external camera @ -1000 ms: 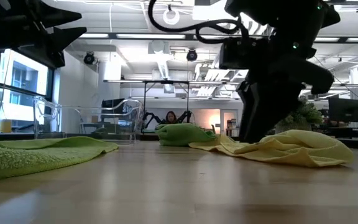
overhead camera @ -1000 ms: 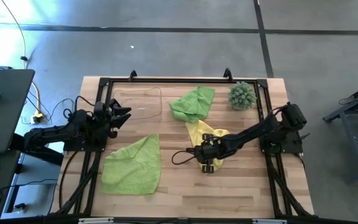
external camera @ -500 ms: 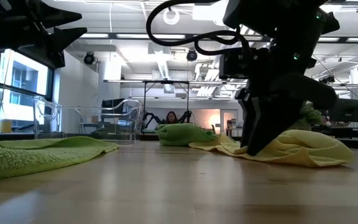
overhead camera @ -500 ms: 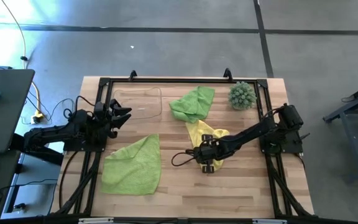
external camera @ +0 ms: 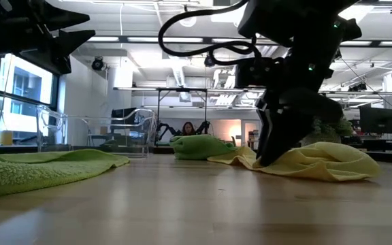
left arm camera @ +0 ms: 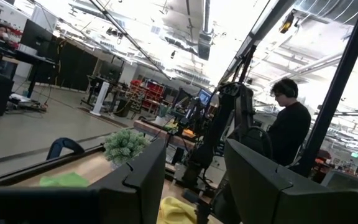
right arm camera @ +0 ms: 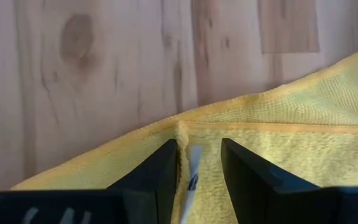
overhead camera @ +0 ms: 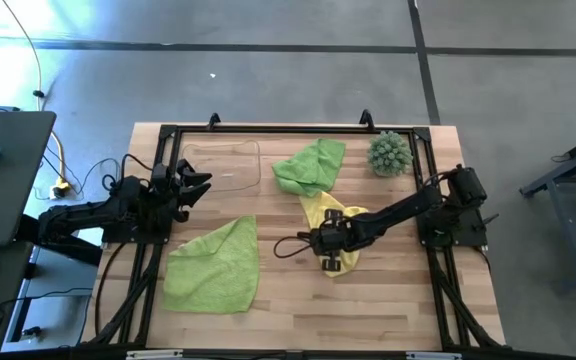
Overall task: Roll microfiber towels into tight, uniform cylinder then place into a basket
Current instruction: Fold the yellow towel
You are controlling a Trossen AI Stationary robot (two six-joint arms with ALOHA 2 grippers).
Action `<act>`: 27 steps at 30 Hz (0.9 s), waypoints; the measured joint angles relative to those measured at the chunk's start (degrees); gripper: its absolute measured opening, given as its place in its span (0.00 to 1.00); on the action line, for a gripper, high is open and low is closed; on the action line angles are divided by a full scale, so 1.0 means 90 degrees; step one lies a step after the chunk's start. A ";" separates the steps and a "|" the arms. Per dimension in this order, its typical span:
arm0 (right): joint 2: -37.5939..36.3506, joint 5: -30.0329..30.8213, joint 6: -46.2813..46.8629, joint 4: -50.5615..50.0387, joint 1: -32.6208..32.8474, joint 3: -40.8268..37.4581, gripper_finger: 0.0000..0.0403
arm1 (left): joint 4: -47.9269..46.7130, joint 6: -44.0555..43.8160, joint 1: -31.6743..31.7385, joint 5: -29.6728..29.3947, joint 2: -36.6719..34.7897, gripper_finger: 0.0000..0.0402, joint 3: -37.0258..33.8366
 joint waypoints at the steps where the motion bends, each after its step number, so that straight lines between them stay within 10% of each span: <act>1: 0.0000 -0.0002 0.0085 -0.0001 -0.0004 0.0000 0.29 | 0.0000 -0.0002 0.0000 0.0000 0.0000 0.38 0.0000; 27: -0.0385 0.0122 0.0440 -0.0606 0.0213 0.0309 0.00 | 0.0160 0.0950 -0.0005 0.0044 0.0009 0.38 -0.0002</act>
